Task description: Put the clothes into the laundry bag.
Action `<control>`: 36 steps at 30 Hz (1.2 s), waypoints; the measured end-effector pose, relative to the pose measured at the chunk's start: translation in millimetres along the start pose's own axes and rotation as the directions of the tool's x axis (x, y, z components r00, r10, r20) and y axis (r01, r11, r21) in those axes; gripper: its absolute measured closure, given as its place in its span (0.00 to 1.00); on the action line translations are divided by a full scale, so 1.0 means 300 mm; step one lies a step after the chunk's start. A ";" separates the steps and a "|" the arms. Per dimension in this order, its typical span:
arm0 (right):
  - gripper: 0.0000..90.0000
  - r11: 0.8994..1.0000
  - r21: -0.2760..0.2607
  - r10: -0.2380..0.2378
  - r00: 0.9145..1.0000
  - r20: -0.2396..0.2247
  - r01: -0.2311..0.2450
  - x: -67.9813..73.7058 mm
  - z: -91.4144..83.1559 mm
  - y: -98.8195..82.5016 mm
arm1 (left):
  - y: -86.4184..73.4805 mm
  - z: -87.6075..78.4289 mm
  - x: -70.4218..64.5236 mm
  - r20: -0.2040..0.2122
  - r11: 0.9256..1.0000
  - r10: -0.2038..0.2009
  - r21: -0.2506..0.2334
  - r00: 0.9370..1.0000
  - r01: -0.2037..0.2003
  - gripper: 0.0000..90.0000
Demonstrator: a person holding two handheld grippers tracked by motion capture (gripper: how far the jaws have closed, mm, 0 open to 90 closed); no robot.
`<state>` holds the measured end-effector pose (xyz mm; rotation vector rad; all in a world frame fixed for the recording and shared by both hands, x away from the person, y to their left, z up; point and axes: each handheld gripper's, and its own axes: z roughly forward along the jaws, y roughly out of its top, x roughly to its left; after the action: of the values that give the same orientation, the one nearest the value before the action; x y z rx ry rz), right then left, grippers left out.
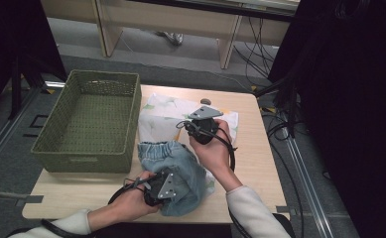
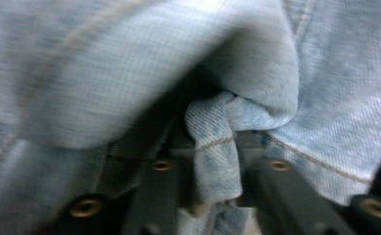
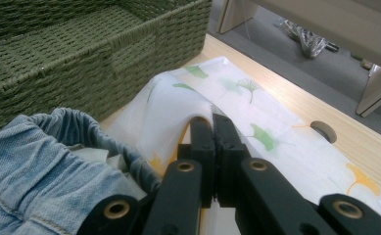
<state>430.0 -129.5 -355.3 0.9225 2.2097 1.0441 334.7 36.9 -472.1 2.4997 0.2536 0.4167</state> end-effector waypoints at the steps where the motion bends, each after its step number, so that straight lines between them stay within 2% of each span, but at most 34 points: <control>1: 1.00 1.000 0.000 0.000 1.000 0.000 0.000 0.000 0.000 0.000 | 0.000 -0.002 0.002 0.002 0.999 -0.037 -0.022 0.999 0.037 0.90; 2: 1.00 1.000 0.000 -0.001 1.000 -0.002 0.001 -0.001 -0.001 0.000 | 0.002 -0.015 0.009 0.004 0.998 -0.055 -0.026 0.998 0.055 0.90; 4: 1.00 1.000 0.001 0.000 1.000 -0.002 0.000 -0.002 -0.001 0.000 | 0.013 -0.056 0.027 -0.009 0.994 -0.085 -0.064 0.996 0.084 0.90; 5: 1.00 1.000 0.006 0.025 1.000 -0.004 -0.025 0.002 -0.001 -0.001 | 0.019 -0.076 0.036 -0.022 0.993 -0.093 -0.080 0.995 0.091 0.90; 6: 1.00 1.000 0.006 0.025 1.000 -0.003 -0.025 0.001 -0.001 -0.002 | 0.029 -0.110 0.053 -0.047 0.989 -0.106 -0.106 0.993 0.100 0.90; 7: 1.00 1.000 0.001 0.006 1.000 -0.005 -0.006 -0.004 0.001 -0.001 | 0.035 -0.136 0.068 -0.063 0.985 -0.120 -0.128 0.991 0.112 0.90; 10: 1.00 1.000 0.003 0.013 1.000 -0.007 -0.013 0.002 0.000 0.001 | 0.045 -0.195 0.108 -0.106 0.972 -0.161 -0.189 0.981 0.139 0.90; 12: 1.00 1.000 0.005 0.001 1.000 -0.006 -0.001 0.003 0.002 0.001 | 0.050 -0.221 0.126 -0.118 0.964 -0.180 -0.220 0.977 0.151 0.90; 13: 1.00 1.000 0.008 0.011 1.000 -0.006 -0.011 0.006 0.004 0.000 | 0.055 -0.230 0.131 -0.122 0.961 -0.184 -0.229 0.975 0.153 0.90; 14: 1.00 1.000 0.004 -0.003 1.000 -0.007 0.003 0.003 0.007 0.000 | 0.060 -0.236 0.133 -0.131 0.960 -0.182 -0.236 0.975 0.148 0.90; 18: 1.00 1.000 0.004 -0.002 1.000 -0.006 0.002 0.004 0.008 0.000 | 0.088 -0.240 0.142 -0.145 0.958 -0.174 -0.253 0.974 0.133 0.90; 21: 1.00 1.000 0.002 0.006 1.000 -0.020 -0.006 0.012 0.004 0.002 | 0.114 -0.240 0.166 -0.159 0.952 -0.182 -0.274 0.970 0.134 0.90; 22: 1.00 1.000 0.004 0.025 0.999 -0.023 -0.025 0.021 0.000 0.004 | 0.124 -0.240 0.172 -0.165 0.951 -0.182 -0.282 0.969 0.131 0.90; 23: 1.00 1.000 -0.008 -0.002 1.000 -0.021 0.002 0.019 -0.003 0.008 | 0.133 -0.243 0.179 -0.170 0.949 -0.181 -0.287 0.969 0.127 0.90; 24: 1.00 1.000 -0.014 -0.004 1.000 -0.022 0.004 0.020 -0.008 0.011 | 0.142 -0.248 0.186 -0.179 0.947 -0.182 -0.295 0.967 0.124 0.90; 28: 1.00 0.999 -0.050 0.008 1.000 -0.026 -0.010 0.016 -0.030 0.022 | 0.168 -0.287 0.216 -0.229 0.937 -0.189 -0.334 0.955 0.105 0.90; 30: 1.00 0.998 -0.062 0.008 1.000 -0.026 -0.010 0.014 -0.041 0.028 | 0.174 -0.315 0.233 -0.260 0.931 -0.199 -0.351 0.945 0.099 0.90; 31: 1.00 0.998 -0.063 0.019 1.000 -0.021 -0.020 0.015 -0.047 0.030 | 0.174 -0.334 0.242 -0.266 0.925 -0.224 -0.361 0.938 0.118 0.90; 32: 1.00 0.997 -0.070 0.009 1.000 -0.022 -0.010 0.012 -0.050 0.034 | 0.175 -0.350 0.255 -0.279 0.923 -0.221 -0.368 0.934 0.109 0.90; 34: 1.00 0.997 -0.070 0.022 1.000 -0.020 -0.023 0.015 -0.053 0.035 | 0.175 -0.372 0.272 -0.303 0.922 -0.223 -0.374 0.926 0.099 0.90; 35: 1.00 0.997 -0.071 0.006 1.000 -0.019 -0.007 0.013 -0.051 0.036 | 0.175 -0.374 0.275 -0.306 0.926 -0.217 -0.366 0.927 0.096 0.90; 36: 1.00 0.998 -0.067 0.008 1.000 -0.021 -0.009 0.014 -0.048 0.035 | 0.176 -0.369 0.275 -0.305 0.934 -0.200 -0.347 0.931 0.087 0.90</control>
<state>421.2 -127.9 -339.3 0.8960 2.1754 1.1295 377.5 74.0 -335.7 2.0573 0.4616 0.7601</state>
